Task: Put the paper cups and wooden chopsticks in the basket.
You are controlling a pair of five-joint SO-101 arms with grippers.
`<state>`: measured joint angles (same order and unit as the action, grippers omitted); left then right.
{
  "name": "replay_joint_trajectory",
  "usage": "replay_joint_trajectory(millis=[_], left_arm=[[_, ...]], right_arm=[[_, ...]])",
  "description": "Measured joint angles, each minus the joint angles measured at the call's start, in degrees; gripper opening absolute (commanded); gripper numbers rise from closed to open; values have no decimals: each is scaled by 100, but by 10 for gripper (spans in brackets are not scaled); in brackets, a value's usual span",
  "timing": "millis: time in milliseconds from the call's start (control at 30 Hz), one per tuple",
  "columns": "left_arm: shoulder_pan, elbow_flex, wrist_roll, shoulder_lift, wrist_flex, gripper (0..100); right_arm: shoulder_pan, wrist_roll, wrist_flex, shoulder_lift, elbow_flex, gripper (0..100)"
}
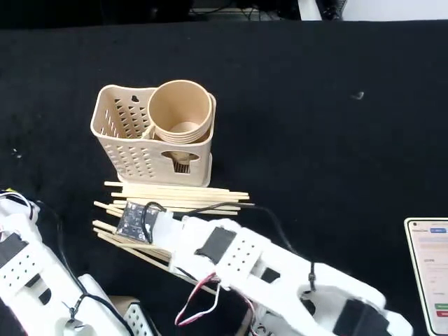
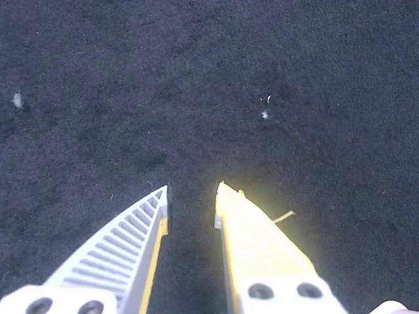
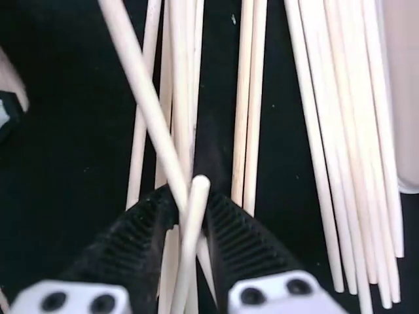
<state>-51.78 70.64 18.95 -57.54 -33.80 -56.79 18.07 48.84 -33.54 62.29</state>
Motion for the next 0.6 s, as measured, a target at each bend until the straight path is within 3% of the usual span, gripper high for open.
replay_joint_trajectory(millis=[233,400,600], left_arm=[[0,0,0,0,0,127],[0,0,0,0,0,127],[0,0,0,0,0,127]], right_arm=[[35,123,167,-527,-105,17],[35,114,-299,-571,255,83],[35,123,-404,-571,510,11]])
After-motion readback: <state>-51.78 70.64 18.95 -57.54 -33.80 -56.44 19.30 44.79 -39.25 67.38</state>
